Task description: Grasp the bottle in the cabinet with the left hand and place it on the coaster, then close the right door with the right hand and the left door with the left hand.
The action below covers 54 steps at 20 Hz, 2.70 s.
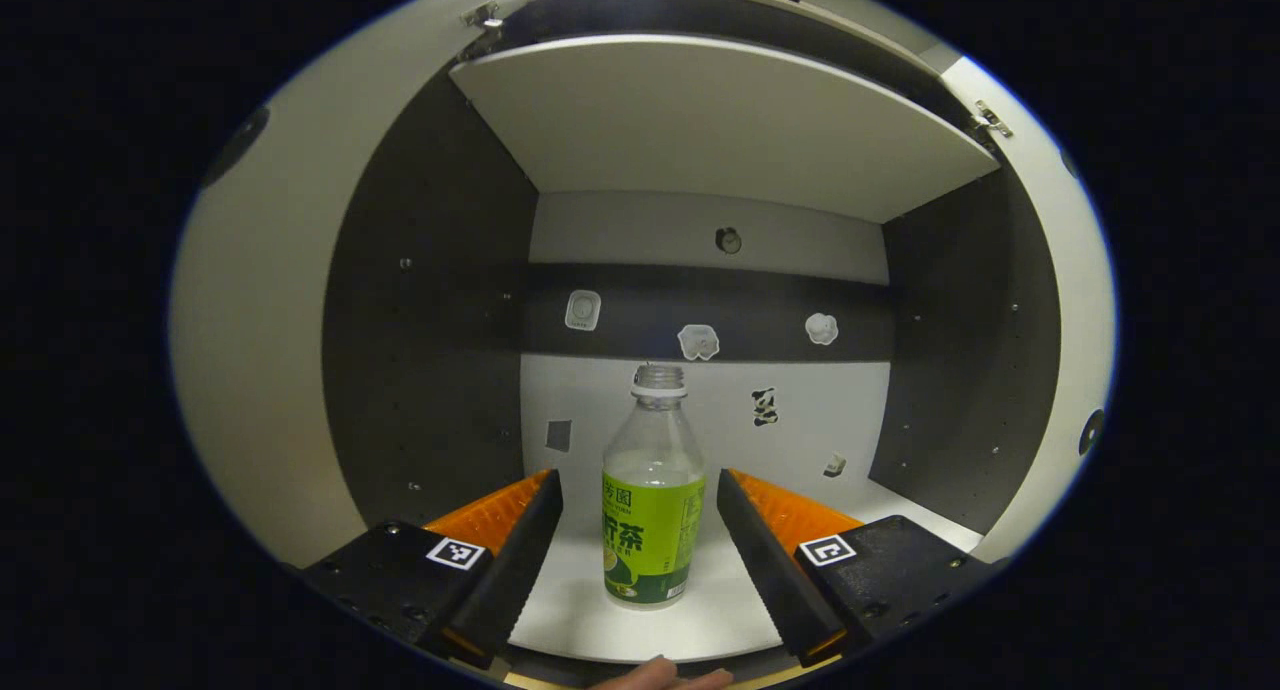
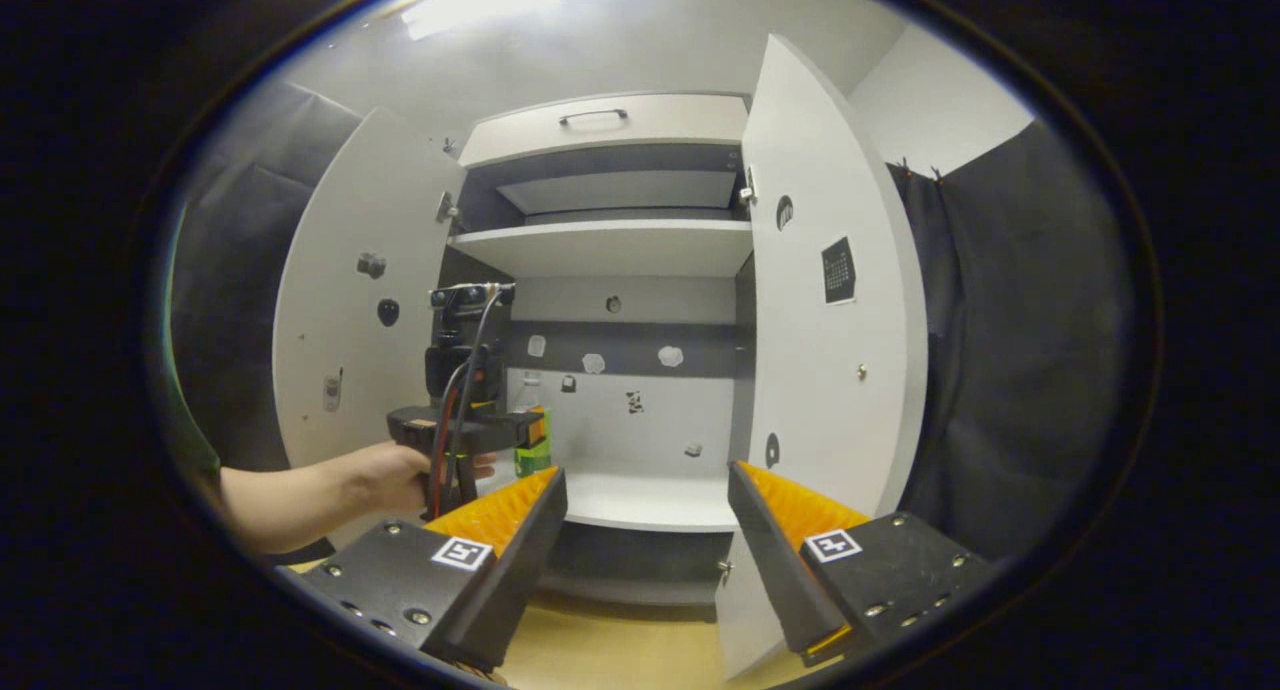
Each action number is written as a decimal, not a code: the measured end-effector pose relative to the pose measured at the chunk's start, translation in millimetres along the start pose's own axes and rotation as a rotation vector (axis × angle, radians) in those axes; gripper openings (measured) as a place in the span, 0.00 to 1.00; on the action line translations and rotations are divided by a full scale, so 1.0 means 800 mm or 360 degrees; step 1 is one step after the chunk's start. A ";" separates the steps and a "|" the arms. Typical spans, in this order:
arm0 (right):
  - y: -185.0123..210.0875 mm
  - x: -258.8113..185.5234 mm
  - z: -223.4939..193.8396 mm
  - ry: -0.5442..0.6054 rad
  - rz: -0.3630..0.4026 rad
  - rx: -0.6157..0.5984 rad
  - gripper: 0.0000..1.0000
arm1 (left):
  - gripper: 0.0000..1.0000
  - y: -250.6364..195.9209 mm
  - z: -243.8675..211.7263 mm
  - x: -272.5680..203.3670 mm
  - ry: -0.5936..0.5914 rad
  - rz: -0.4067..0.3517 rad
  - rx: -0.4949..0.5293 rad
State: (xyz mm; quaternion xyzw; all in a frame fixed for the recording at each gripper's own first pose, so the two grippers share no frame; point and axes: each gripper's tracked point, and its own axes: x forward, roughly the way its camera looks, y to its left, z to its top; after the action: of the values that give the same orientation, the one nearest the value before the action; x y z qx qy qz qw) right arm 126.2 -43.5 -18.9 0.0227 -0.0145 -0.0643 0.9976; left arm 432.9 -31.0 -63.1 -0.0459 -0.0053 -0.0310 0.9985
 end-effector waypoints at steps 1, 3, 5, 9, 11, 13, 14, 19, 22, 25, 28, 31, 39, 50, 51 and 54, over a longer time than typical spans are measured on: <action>0.000 -0.001 0.001 -0.0010 0.0003 0.0001 0.98 | 0.98 0.002 -0.002 0.006 -0.0004 0.0017 -0.0006; -0.004 -0.001 -0.007 0.0013 -0.0025 0.0039 0.98 | 1.00 -0.006 -0.009 0.015 0.0018 -0.0017 -0.0009; -0.011 0.000 -0.014 0.0031 -0.0081 0.0062 0.98 | 0.96 -0.008 -0.011 0.030 0.0033 -0.0020 0.0003; -0.008 -0.005 -0.014 0.0015 -0.0096 0.0048 0.98 | 0.96 -0.018 -0.019 0.048 0.0070 -0.0068 0.0094; -0.008 -0.010 -0.014 0.0012 -0.0098 0.0020 0.98 | 0.80 -0.023 -0.020 0.042 0.0084 -0.0112 0.0090; -0.009 -0.014 -0.014 0.0014 -0.0097 0.0025 0.98 | 0.80 -0.026 -0.015 0.026 0.0089 -0.0144 0.0060; -0.007 -0.017 -0.014 0.0014 -0.0089 0.0034 0.98 | 0.80 -0.027 -0.012 0.013 0.0091 -0.0154 0.0063; 0.003 -0.041 -0.017 0.0021 -0.0034 0.0071 0.93 | 0.79 -0.033 0.019 -0.053 0.0020 -0.0192 0.0174; 0.012 -0.067 -0.014 0.0019 0.0028 0.0095 0.98 | 0.79 -0.042 0.035 -0.105 0.0016 -0.0235 0.0114; 0.012 -0.098 -0.010 0.0024 0.0065 0.0099 0.94 | 0.79 -0.037 0.046 -0.154 0.0009 -0.0228 0.0085; 0.004 -0.126 -0.008 0.0060 0.0082 0.0118 0.93 | 0.79 -0.028 0.051 -0.203 0.0015 -0.0186 0.0078; -0.006 -0.149 -0.003 0.0074 0.0100 0.0133 0.98 | 0.79 -0.021 0.048 -0.254 0.0057 -0.0187 0.0058; -0.023 -0.199 0.007 0.0009 0.0176 0.0187 0.94 | 0.79 0.002 0.020 -0.374 0.0097 -0.0092 0.0037; -0.008 -0.188 -0.003 -0.0003 0.0235 0.0187 0.93 | 0.80 -0.014 -0.148 -0.455 0.0298 -0.0139 -0.0069; -0.004 -0.186 -0.007 0.0010 0.0239 0.0198 0.93 | 0.80 -0.009 -0.163 -0.460 0.0308 -0.0135 -0.0062; 0.020 -0.181 -0.018 0.0019 0.0300 0.0219 0.93 | 0.80 0.004 -0.212 -0.471 0.0341 -0.0124 -0.0016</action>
State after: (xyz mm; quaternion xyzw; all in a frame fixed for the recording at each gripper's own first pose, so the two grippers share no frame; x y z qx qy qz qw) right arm -14.7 -8.0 -36.0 0.0901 -0.0149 0.0310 0.9953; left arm 58.2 -20.3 -237.7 -0.0470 0.0998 -0.0746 0.9911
